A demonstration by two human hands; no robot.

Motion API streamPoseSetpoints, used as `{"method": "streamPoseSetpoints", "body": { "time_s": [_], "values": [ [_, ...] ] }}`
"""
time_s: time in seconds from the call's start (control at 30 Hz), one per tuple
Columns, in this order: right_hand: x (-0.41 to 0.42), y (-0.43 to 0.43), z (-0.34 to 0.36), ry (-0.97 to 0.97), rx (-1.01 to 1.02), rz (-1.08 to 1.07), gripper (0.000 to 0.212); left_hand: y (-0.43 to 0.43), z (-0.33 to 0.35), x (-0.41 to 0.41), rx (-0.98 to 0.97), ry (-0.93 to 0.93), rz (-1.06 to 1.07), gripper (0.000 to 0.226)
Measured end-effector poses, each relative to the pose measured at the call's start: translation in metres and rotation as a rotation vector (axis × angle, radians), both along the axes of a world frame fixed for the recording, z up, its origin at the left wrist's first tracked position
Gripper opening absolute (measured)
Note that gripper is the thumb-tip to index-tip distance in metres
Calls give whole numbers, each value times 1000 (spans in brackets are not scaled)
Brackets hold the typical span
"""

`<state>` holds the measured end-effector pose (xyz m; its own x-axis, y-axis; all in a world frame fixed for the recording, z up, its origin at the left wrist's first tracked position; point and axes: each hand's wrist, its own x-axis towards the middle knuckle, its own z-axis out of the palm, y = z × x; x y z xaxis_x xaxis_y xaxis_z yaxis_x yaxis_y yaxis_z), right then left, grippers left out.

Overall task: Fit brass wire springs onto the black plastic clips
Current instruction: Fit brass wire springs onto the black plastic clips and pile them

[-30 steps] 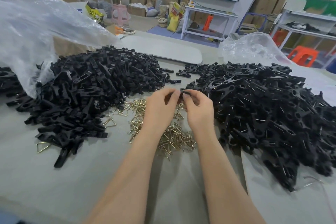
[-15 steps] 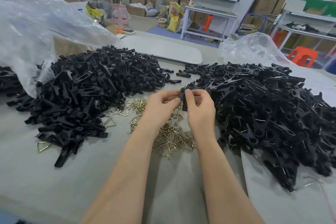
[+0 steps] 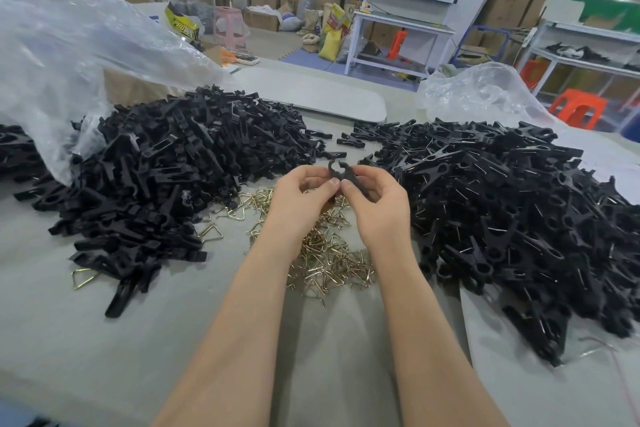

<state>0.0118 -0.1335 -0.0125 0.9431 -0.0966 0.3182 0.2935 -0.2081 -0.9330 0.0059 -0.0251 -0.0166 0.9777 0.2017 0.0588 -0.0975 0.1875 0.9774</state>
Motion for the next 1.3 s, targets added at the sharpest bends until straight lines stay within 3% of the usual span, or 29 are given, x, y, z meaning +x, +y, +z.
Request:
{"method": "streamPoseSetpoints", "body": {
  "time_s": [0.27, 0.37, 0.93, 1.13, 1.3],
  "values": [
    [-1, 0, 3, 49, 155, 66, 18, 3, 0, 2, -132, 27, -23, 10],
    [-2, 0, 4, 49, 222, 33, 14, 2, -1, 2, -71, 42, -18, 10],
    [0, -6, 6, 78, 235, 9, 13, 2, 0, 1, -66, 51, -38, 10],
    [-1, -6, 6, 102, 171, 55, 20, 3, 1, -1, -55, 48, -44, 9],
    [0, -10, 6, 113, 233, 110, 17, 5, 5, -5, -85, 41, -54, 4]
  ]
}}
